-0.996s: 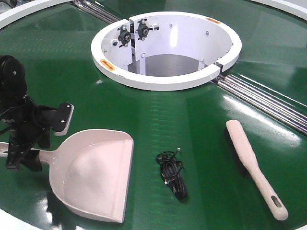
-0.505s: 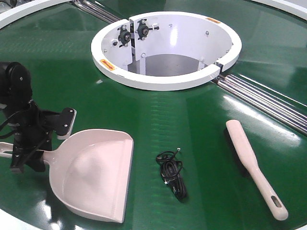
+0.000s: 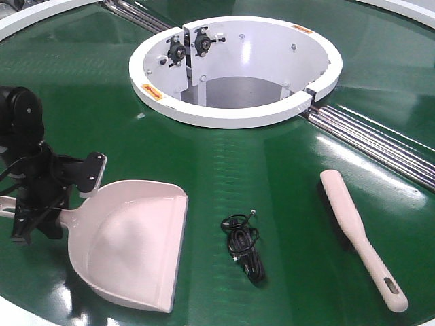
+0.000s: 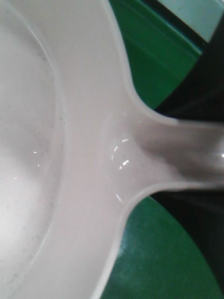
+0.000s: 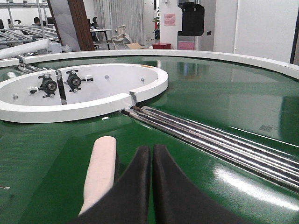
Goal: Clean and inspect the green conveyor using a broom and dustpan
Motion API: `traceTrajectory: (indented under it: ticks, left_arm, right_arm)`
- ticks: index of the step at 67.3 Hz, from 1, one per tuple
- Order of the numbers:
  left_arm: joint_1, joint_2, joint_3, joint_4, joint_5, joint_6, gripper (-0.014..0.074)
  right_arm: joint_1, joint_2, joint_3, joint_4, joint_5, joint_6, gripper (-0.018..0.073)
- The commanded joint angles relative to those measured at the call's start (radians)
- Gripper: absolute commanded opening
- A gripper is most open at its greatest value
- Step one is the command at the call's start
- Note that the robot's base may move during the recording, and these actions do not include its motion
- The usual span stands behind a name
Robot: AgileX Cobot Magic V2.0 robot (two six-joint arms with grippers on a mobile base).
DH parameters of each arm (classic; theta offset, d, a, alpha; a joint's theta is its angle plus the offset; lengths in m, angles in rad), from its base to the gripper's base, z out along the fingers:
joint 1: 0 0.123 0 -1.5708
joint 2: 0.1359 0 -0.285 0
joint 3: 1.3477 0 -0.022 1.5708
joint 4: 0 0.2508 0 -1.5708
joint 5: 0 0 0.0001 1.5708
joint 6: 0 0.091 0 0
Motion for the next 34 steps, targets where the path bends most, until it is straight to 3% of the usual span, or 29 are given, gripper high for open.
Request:
traceTrajectory:
  ticks: [1,6,24,34]
  left_arm:
    - [-0.006,-0.067,-0.027,-0.015,0.038,-0.07,-0.0008]
    - [-0.015,-0.068,-0.027,-0.013,0.038,-0.119,-0.0008]
    - [-0.122,-0.066,-0.027,-0.01,-0.02,-0.12,-0.0008]
    - [-0.144,-0.052,-0.027,-0.008,-0.014,-0.132,-0.0008]
  right_arm:
    - [-0.003,-0.018,0.022,-0.004,-0.074,0.0,-0.001]
    - [-0.003,-0.018,0.022,-0.004,-0.074,0.0,-0.001]
    - [-0.003,-0.018,0.022,-0.004,-0.074,0.0,-0.001]
    - [-0.003,-0.018,0.022,-0.004,-0.074,0.0,-0.001]
